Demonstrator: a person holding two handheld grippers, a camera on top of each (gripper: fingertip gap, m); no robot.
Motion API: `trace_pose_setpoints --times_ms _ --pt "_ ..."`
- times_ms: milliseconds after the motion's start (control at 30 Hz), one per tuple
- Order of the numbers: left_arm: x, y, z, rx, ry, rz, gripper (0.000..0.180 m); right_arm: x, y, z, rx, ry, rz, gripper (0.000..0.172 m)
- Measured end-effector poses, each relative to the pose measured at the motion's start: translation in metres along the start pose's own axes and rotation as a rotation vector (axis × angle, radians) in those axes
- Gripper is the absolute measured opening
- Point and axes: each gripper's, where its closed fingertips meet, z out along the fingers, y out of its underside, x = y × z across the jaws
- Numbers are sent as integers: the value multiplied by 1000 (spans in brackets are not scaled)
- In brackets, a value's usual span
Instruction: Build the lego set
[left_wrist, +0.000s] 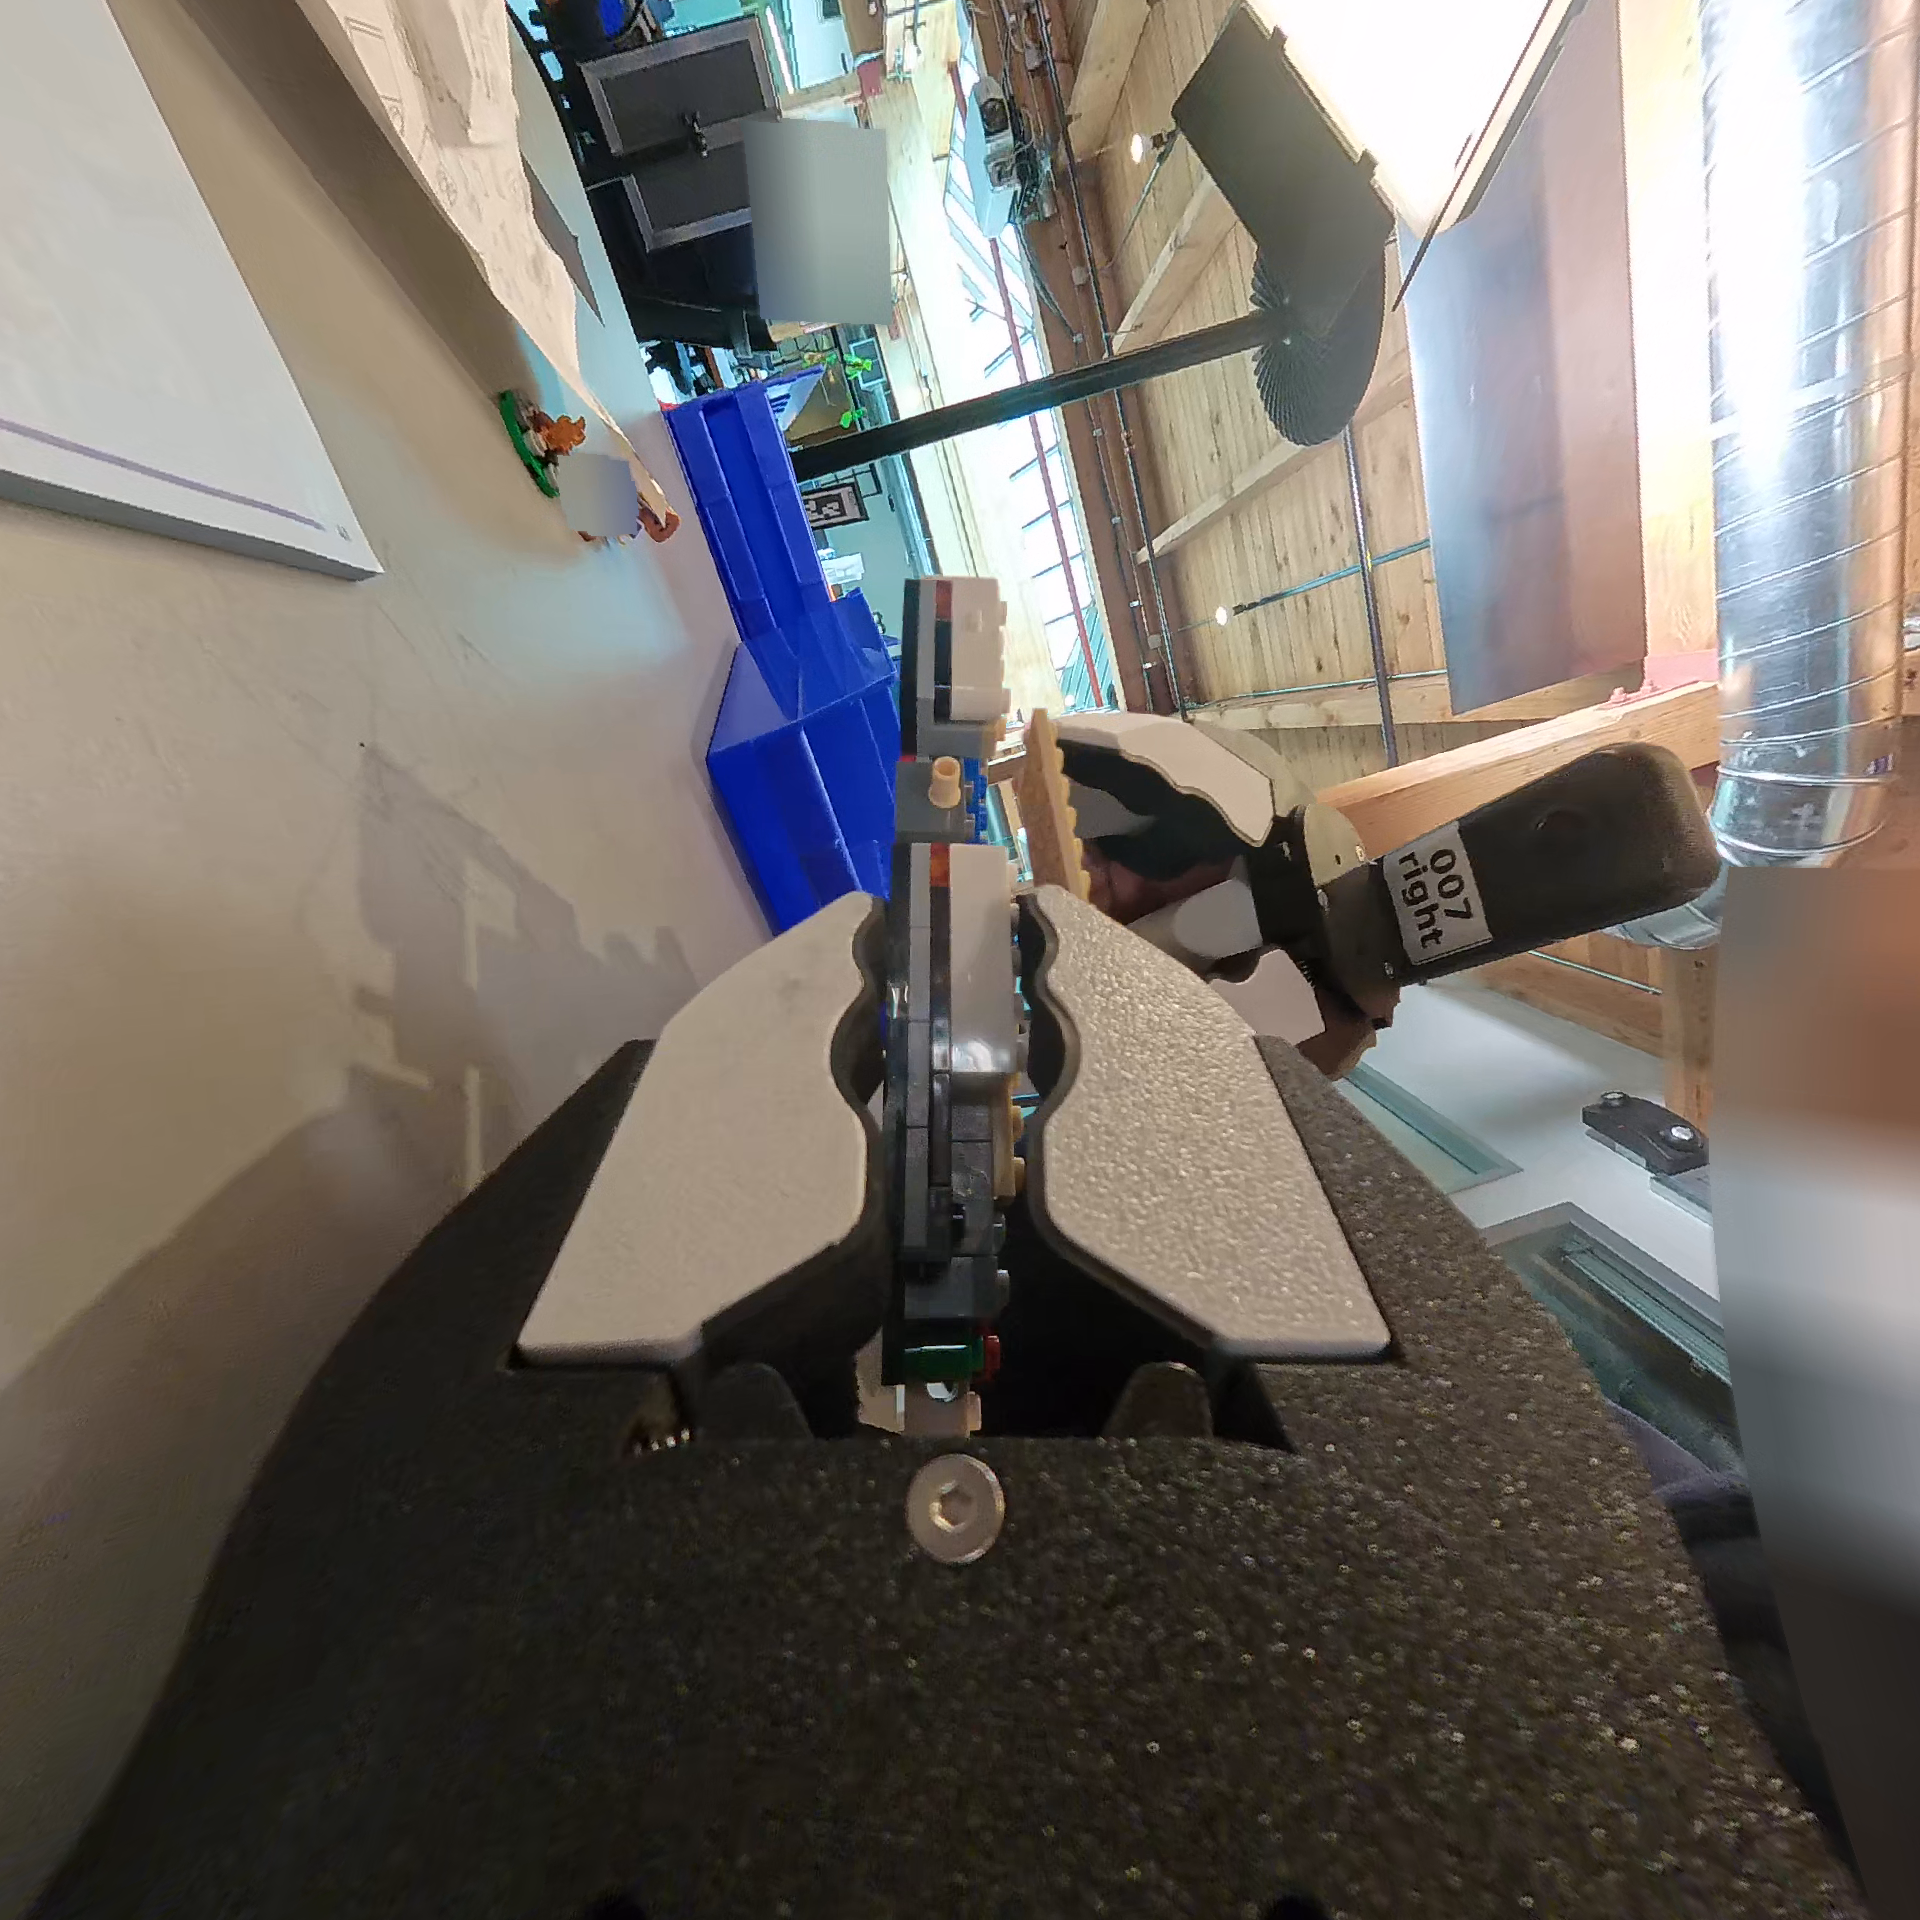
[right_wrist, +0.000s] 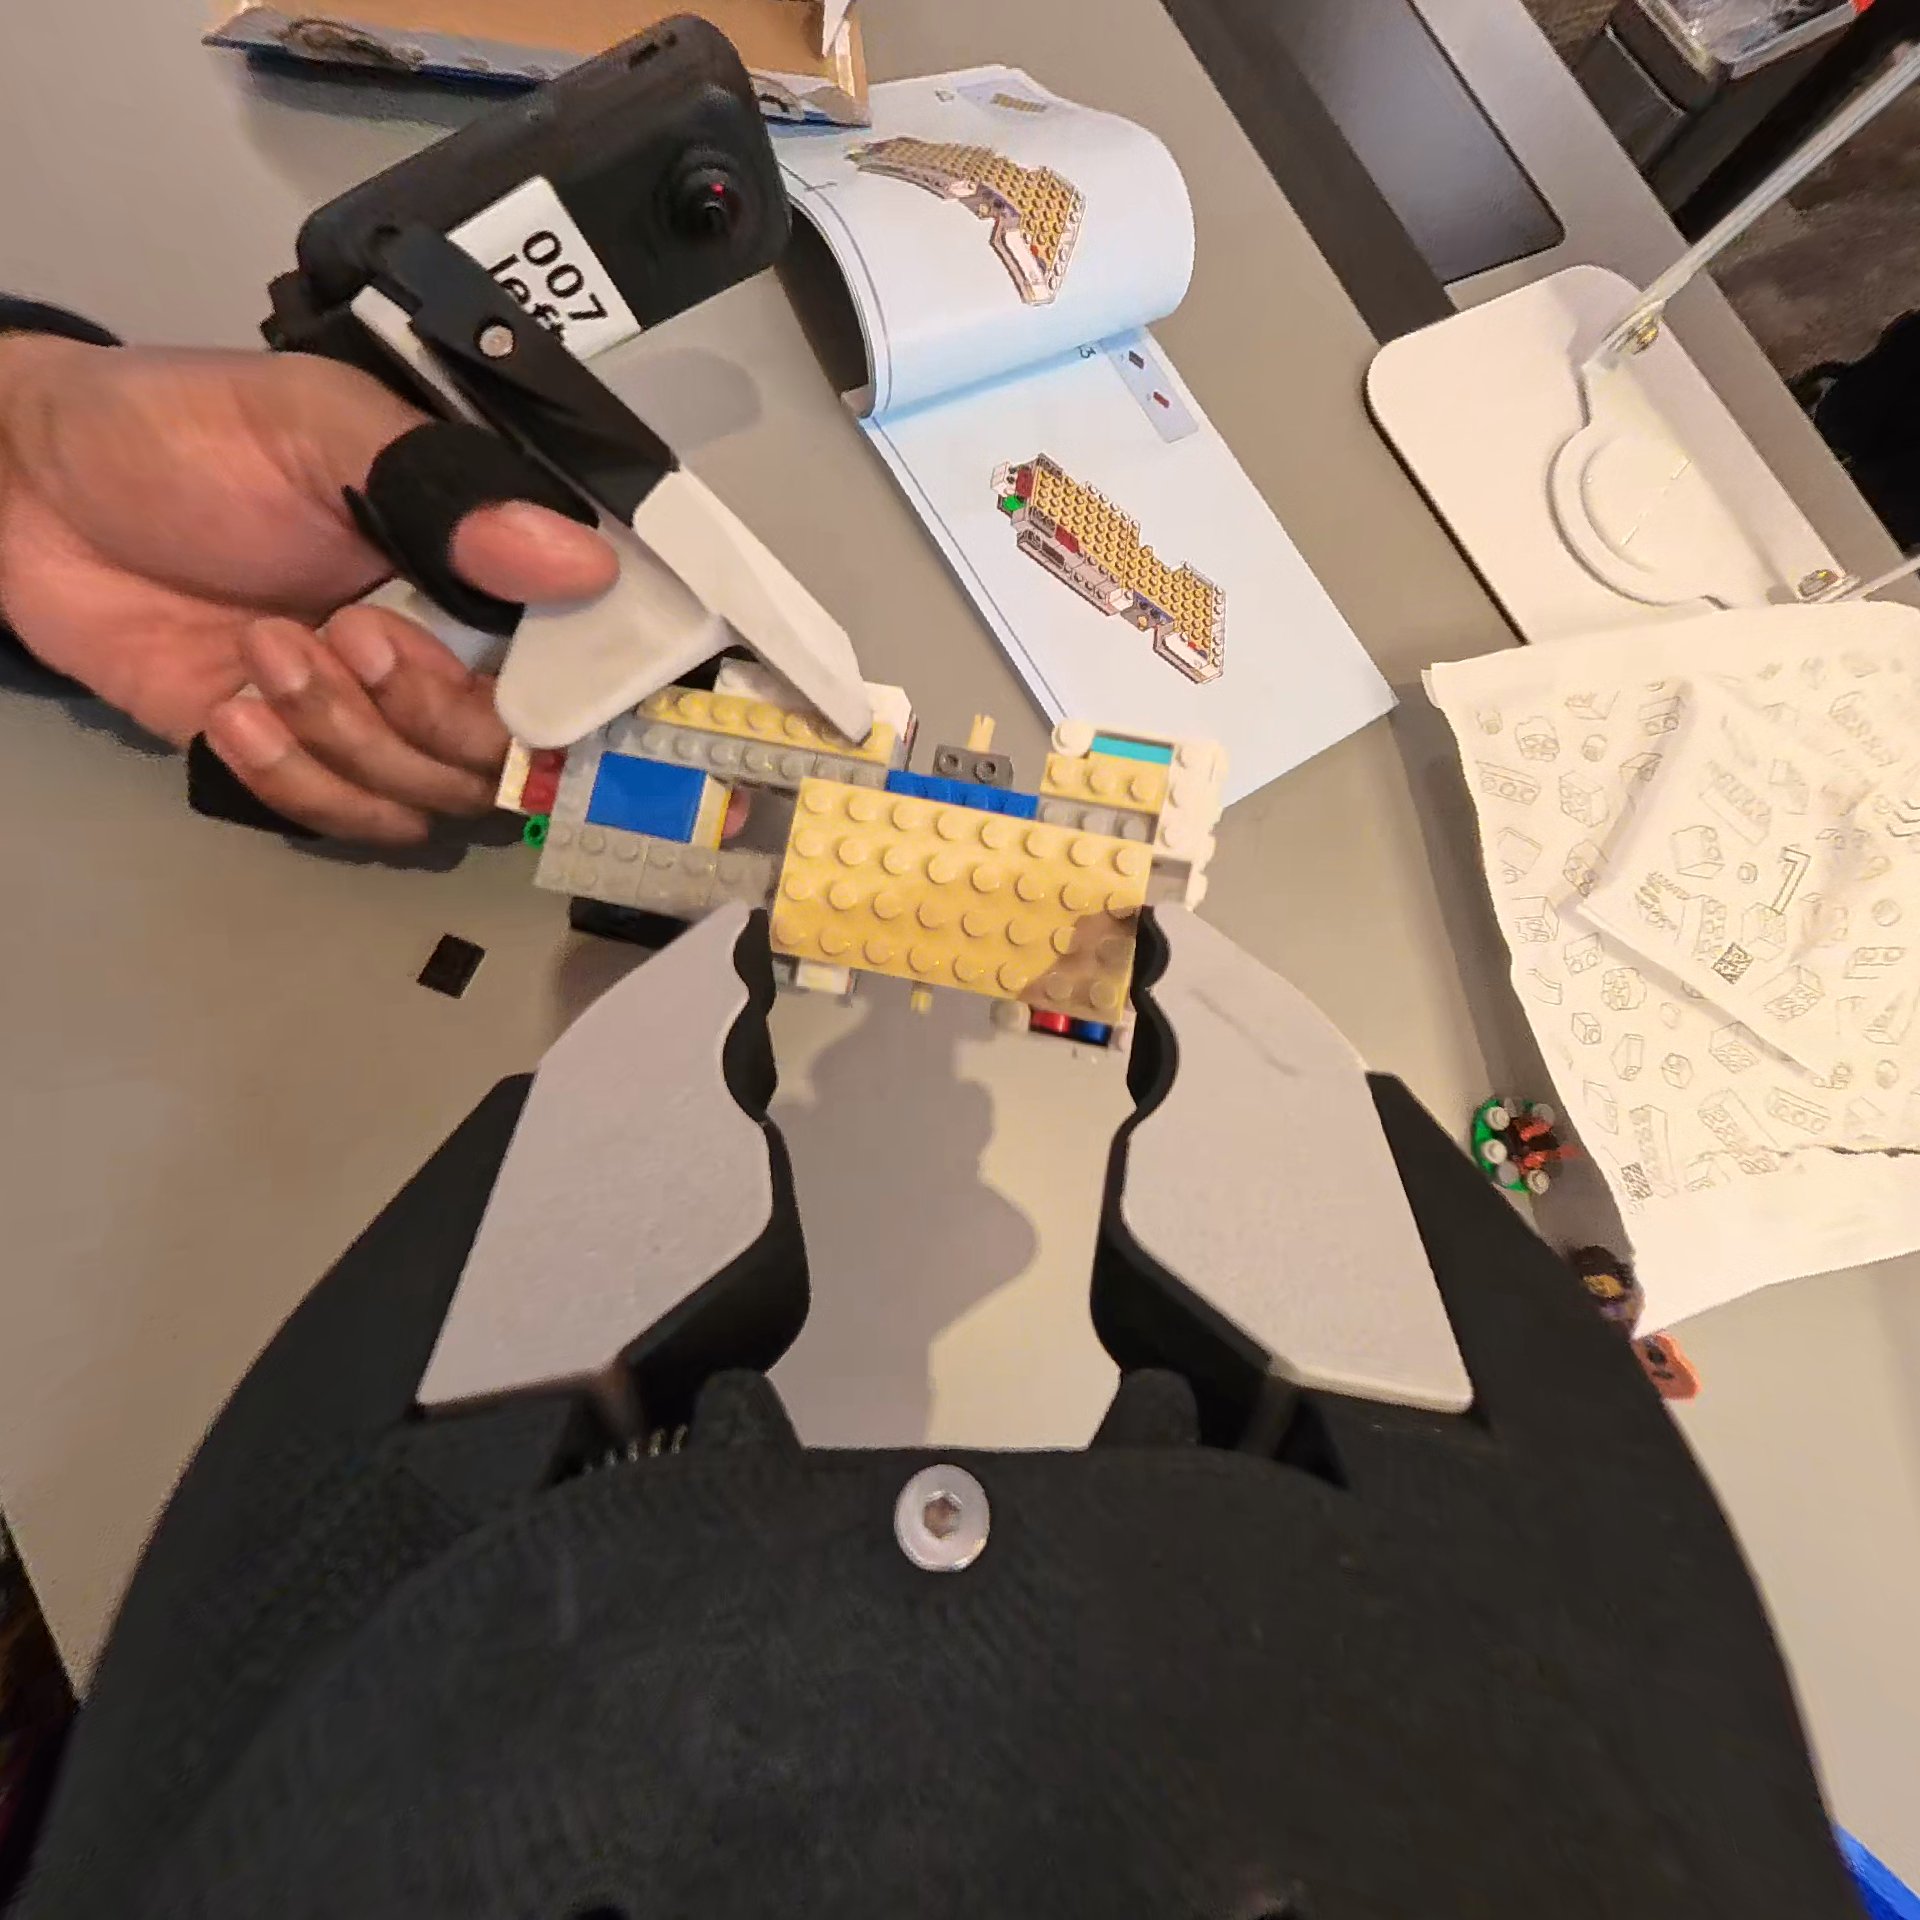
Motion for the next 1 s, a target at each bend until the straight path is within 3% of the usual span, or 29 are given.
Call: trace_pose_setpoints --times_ms 233,1000 --pt "1 1 1 1 12 -20 23 5 1 14 -32 75 -33 67" --pt "2 4 2 1 28 -47 22 4 3 13 -24 81 -50 68"
